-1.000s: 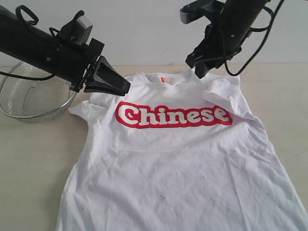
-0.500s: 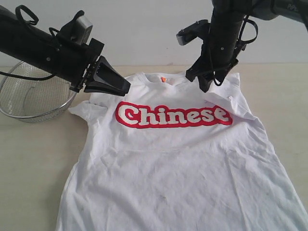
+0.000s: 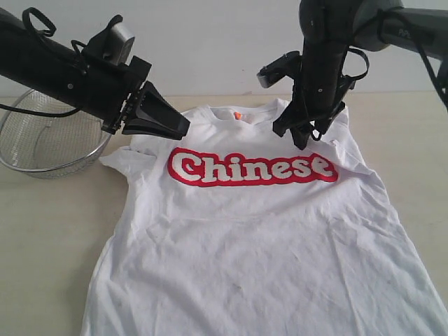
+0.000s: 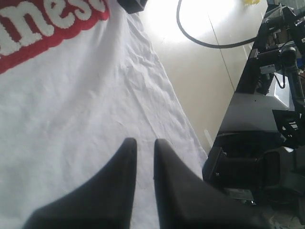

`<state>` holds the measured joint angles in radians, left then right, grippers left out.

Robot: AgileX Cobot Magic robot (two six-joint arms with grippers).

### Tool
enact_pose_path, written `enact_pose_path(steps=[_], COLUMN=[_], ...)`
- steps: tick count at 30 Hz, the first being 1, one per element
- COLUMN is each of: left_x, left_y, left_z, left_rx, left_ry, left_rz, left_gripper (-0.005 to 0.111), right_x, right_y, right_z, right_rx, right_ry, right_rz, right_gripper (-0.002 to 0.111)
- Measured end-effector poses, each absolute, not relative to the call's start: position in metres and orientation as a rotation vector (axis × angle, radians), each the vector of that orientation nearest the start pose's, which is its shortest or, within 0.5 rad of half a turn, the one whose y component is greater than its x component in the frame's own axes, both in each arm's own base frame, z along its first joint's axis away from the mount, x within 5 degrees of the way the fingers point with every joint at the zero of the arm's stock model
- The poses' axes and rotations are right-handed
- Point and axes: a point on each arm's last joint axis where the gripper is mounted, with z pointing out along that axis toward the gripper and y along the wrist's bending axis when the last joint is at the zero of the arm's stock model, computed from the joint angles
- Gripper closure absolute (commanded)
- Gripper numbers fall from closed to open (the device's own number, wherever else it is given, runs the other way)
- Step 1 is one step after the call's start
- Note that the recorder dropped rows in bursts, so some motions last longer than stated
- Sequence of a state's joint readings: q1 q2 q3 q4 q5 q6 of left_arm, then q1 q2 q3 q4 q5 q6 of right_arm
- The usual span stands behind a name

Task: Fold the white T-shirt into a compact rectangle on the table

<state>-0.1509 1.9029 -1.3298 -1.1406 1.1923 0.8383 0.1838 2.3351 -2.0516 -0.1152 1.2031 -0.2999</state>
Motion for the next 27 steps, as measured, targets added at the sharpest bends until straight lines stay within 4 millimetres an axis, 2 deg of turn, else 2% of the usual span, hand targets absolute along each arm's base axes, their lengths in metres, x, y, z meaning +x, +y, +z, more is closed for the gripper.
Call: enact_pose_path(steps=[3,9,10,11,12,14,19,22,24,27], left_x=[0.358,0.358,0.358,0.358,0.358,0.358,0.358,0.358,0.358,0.358], left_y=[-0.132,-0.132,-0.132,-0.132,-0.132,-0.132,-0.132,-0.132,-0.132,-0.132], left_z=[0.233,0.233,0.233,0.233,0.233,0.233,0.233,0.233,0.233,0.233], left_rx=[0.583,0.583,0.583,0.583,0.585,0.590,0.594,0.596,0.596,0.596], left_ry=[2.472,2.472,2.472,2.472,2.471,2.468,2.466,2.465,2.465,2.465], left_rz=[-1.391,-1.391,-1.391,-1.391,-1.391,-1.389,-1.388,-1.387,-1.387,-1.387], left_gripper=[0.094,0.094,0.094,0.094,0.094,0.094,0.094,0.094,0.094,0.094], right_x=[0.484,0.487,0.487,0.487,0.488,0.489,0.492,0.495,0.499,0.502], right_y=[0.080,0.087,0.088,0.092,0.093,0.091,0.082,0.076,0.065,0.029], right_z=[0.179,0.155,0.153,0.152,0.152,0.153,0.155,0.158,0.166,0.182], right_rx=[-0.754,-0.766,-0.767,-0.774,-0.774,-0.751,-0.629,-0.528,-0.411,-0.217], right_ry=[2.878,2.906,2.904,2.890,2.884,2.878,2.868,2.859,2.843,2.826], right_rz=[-0.179,-0.173,-0.175,-0.180,-0.187,-0.231,-0.379,-0.343,-0.238,-0.136], right_gripper=[0.060,0.062,0.073,0.080,0.098,0.108,0.108,0.108,0.108,0.108])
